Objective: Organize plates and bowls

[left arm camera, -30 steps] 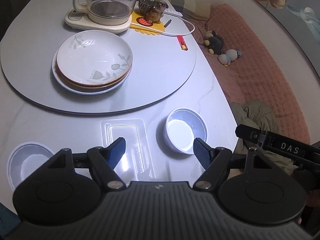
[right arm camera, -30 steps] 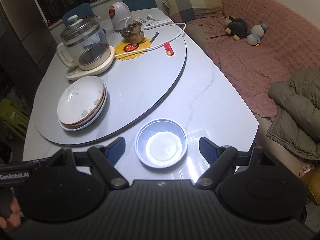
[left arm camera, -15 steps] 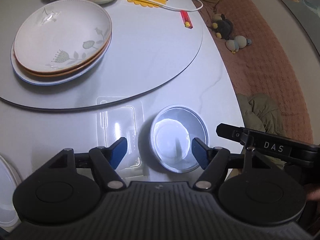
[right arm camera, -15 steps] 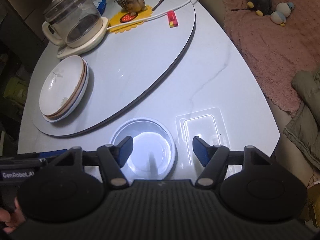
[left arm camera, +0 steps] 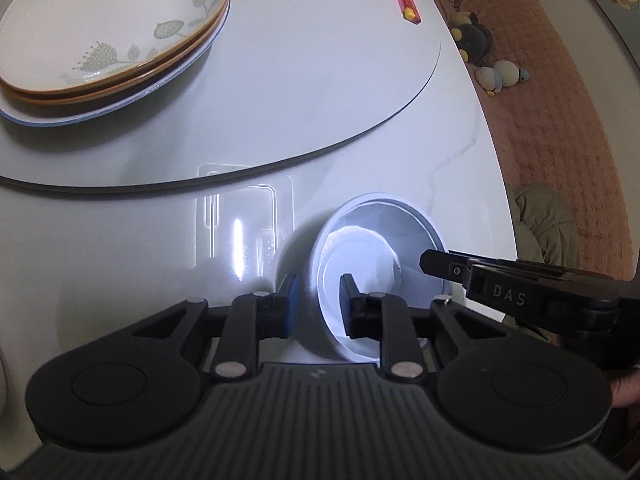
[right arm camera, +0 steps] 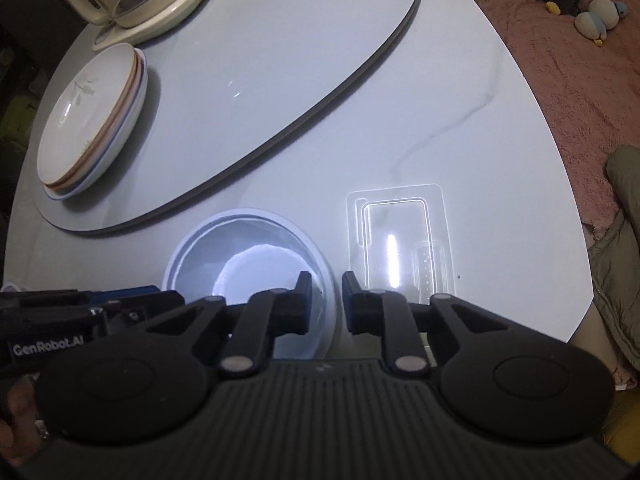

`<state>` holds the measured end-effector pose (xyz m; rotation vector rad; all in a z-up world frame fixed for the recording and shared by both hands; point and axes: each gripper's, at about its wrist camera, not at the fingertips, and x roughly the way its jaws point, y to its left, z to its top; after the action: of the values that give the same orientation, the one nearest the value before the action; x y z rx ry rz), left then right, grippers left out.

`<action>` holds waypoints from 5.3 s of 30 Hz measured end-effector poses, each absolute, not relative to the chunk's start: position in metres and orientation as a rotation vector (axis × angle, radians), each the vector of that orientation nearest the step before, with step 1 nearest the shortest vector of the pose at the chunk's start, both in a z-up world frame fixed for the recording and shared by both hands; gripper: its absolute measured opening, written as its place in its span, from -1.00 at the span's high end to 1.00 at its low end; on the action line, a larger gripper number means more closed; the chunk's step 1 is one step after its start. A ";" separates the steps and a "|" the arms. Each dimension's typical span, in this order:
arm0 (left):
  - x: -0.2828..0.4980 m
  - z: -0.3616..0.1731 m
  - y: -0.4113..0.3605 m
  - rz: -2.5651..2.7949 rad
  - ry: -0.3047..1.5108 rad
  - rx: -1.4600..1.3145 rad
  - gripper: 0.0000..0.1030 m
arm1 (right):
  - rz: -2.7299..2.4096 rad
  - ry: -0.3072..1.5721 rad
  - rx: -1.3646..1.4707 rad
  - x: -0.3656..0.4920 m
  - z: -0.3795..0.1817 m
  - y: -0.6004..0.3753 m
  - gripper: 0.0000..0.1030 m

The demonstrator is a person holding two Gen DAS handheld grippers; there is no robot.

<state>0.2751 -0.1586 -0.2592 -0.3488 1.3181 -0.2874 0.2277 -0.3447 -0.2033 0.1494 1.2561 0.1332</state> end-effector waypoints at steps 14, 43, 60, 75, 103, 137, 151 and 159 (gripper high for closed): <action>0.282 -0.238 -0.162 -0.295 1.312 -0.343 0.55 | 0.132 1.300 0.231 0.232 -0.193 -0.351 0.78; 0.231 -0.133 -0.099 -0.287 1.198 -0.403 0.53 | 0.246 1.197 0.304 0.205 -0.094 -0.318 0.75; 0.207 -0.103 0.004 -0.249 1.105 -0.451 0.53 | 0.298 1.148 0.290 0.192 -0.073 -0.230 0.75; 0.164 -0.097 0.106 -0.092 1.005 -0.551 0.53 | 0.424 1.162 0.243 0.193 -0.072 -0.131 0.74; 0.141 -0.179 0.164 0.055 1.191 -0.563 0.53 | 0.460 1.339 0.095 0.177 -0.144 -0.043 0.72; 0.147 -0.243 0.189 -0.153 1.234 -0.570 0.07 | 0.257 1.324 0.340 0.158 -0.170 -0.062 0.12; 0.144 -0.266 0.180 -0.062 1.248 -0.534 0.21 | 0.315 1.321 0.403 0.163 -0.195 -0.069 0.11; 0.140 -0.277 0.179 -0.056 1.243 -0.605 0.20 | 0.377 1.375 0.429 0.162 -0.210 -0.065 0.21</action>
<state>0.1397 0.1791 -0.2772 -0.6051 1.2426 -0.0563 0.1622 -0.0648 -0.2097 0.4295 1.3745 0.3774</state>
